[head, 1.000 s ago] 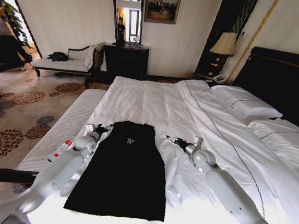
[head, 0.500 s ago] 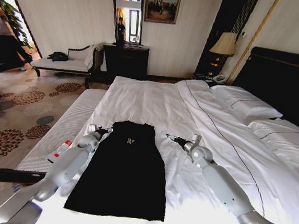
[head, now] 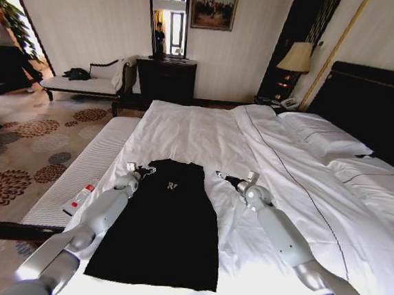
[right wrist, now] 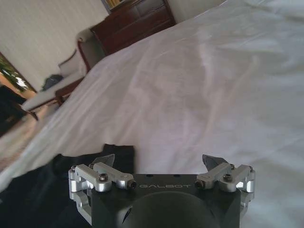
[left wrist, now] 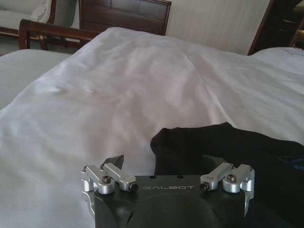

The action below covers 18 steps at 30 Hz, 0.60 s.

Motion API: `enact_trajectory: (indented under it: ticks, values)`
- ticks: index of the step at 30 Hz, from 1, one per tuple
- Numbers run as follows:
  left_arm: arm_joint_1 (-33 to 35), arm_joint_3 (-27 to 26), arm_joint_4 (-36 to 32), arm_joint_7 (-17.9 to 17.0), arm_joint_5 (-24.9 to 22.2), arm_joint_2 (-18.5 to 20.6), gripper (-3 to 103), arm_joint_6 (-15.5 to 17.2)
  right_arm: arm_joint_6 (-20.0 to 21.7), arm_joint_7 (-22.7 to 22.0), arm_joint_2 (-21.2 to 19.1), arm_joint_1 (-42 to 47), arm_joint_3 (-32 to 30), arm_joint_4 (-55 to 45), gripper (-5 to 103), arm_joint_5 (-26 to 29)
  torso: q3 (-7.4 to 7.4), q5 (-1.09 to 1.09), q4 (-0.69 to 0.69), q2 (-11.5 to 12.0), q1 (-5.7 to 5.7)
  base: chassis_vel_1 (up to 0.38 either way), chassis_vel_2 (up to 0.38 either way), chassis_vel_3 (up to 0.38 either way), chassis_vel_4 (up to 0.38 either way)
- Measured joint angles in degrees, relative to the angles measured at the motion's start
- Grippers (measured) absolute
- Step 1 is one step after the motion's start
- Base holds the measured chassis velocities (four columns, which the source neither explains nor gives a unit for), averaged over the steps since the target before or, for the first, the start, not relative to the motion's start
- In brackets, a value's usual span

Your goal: Fold the clothes on the bed.

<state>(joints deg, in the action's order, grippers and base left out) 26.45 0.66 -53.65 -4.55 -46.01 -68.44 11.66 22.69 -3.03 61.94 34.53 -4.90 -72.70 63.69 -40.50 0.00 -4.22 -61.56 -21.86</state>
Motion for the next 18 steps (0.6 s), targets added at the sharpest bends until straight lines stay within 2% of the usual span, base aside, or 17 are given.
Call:
enact_trajectory:
  ticks: [2,3,8,18]
  values:
    - [-0.4,-0.1,0.9,0.1,-0.2,-1.0,92,-0.1,-0.6,1.1,2.6,-1.1,0.9,1.9,100,-0.3,0.00,0.00,0.02,0.0,0.00,0.000,0.000,0.000,0.000]
    - [-0.6,-0.1,1.2,0.1,-0.2,-1.4,87,-0.1,-0.7,1.5,3.7,-1.5,1.3,2.7,100,-0.5,0.00,-0.01,0.03,0.0,-0.01,0.000,0.000,0.000,0.000]
    - [-1.3,-0.2,3.2,0.2,0.0,-3.1,84,-0.2,-1.5,2.4,7.1,-2.9,3.0,5.7,100,-1.6,0.00,0.00,0.03,0.0,0.00,0.000,0.000,0.000,0.000]
    - [-2.3,-1.1,6.0,0.9,0.5,-5.8,84,-1.1,-1.9,2.7,8.6,-4.7,4.0,9.4,100,-2.4,0.00,-0.01,0.00,0.0,-0.01,0.000,0.000,0.000,0.000]
